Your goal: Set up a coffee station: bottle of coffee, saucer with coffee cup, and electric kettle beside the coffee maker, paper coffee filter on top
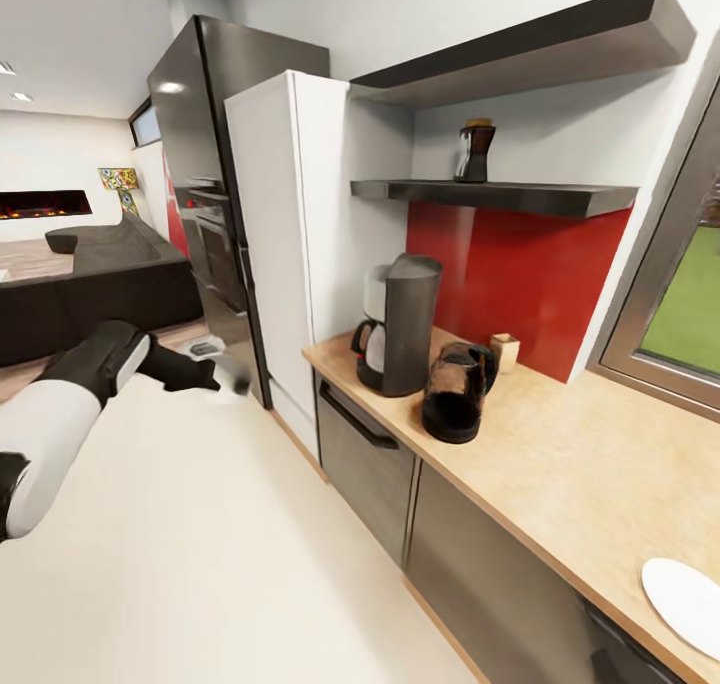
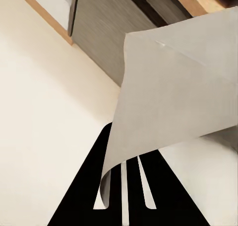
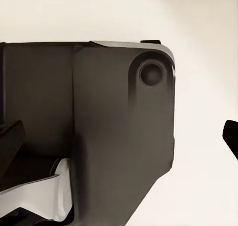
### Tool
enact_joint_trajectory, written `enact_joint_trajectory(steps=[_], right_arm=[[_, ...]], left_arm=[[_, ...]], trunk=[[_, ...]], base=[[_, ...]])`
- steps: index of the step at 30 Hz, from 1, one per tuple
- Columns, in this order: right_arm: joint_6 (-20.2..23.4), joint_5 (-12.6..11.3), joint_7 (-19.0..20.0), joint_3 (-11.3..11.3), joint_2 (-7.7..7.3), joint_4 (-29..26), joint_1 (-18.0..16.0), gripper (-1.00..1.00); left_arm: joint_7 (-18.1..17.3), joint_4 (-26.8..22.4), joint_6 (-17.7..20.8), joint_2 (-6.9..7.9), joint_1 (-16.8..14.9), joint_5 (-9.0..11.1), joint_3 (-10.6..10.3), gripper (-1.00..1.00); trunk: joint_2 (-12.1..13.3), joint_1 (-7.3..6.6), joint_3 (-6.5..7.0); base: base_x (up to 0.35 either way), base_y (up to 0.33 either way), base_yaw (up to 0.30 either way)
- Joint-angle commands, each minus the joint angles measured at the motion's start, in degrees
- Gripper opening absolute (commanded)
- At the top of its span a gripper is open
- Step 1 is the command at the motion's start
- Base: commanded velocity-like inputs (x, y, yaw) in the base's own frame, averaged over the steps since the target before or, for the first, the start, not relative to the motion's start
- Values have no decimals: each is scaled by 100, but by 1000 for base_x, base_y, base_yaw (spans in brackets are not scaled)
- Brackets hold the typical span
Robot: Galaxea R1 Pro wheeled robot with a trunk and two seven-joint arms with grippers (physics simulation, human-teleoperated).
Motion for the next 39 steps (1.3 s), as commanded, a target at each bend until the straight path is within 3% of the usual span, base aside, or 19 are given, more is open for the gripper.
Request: enact_joint_trajectory(steps=[1, 6, 13, 16, 19, 24, 28, 30, 31, 32, 33, 39], right_arm=[[-14, 0, -2, -4, 0, -4, -1, 100], [-8, 0, -2, -4, -4, -4, -1, 100], [1, 0, -10, -4, -8, 8, -1, 100], [3, 0, -15, -4, -8, 12, -1, 100], [4, 0, -18, -4, -9, 15, -1, 100], [4, 0, -19, -11, -9, 14, -1, 100], [4, 0, -19, -12, -9, 14, -1, 100], [4, 0, -19, -12, -9, 14, -1, 100], [4, 0, -19, -12, -9, 14, -1, 100], [4, 0, -19, -13, -9, 14, -1, 100], [4, 0, -19, -13, -9, 14, -1, 100], [7, 8, -14, 11, -9, 20, -1, 100]], left_arm=[[-5, -3, 10, -8, -11, -9, -59, -100], [-40, 1, 16, -26, -8, 0, -661, -100], [-822, -2, 4, -106, -86, -7, -1129, -100], [-932, 136, 6, -172, -283, -8, -1389, -100], [-987, 633, 9, -270, -636, -4, -1588, -100], [-1017, 1704, 8, -555, -1432, -8, -1693, -100], [-1020, 2155, 9, -768, -1846, -19, -1721, -100], [-1021, 2430, 10, -988, -2150, -24, -1850, -100], [-1021, 2497, 10, -1079, -2271, -25, -1928, -100], [-1021, 2580, 12, -1290, -2498, -26, -2112, -100], [-1021, 2594, 14, -1368, -2554, -26, -2156, -100], [-1045, 2619, 19, -1823, -2827, -27, -2215, -100]], trunk=[[-12, 6, -12], [-12, 6, -12], [-12, 6, 5], [-12, 6, 10], [-12, 6, 11], [-12, 6, 12], [-12, 6, 12], [-12, 6, 12], [-12, 6, 12], [-12, 6, 12], [-12, 6, 12], [-12, 6, 12]], base=[[137, 94, 0], [32, 22, 0], [3, 2, -156], [0, 0, -204], [0, 0, -107], [0, 0, -27], [0, 0, -5], [0, 0, -1], [0, 0, 0], [0, 0, 0], [0, 0, 0], [0, 0, 0]])
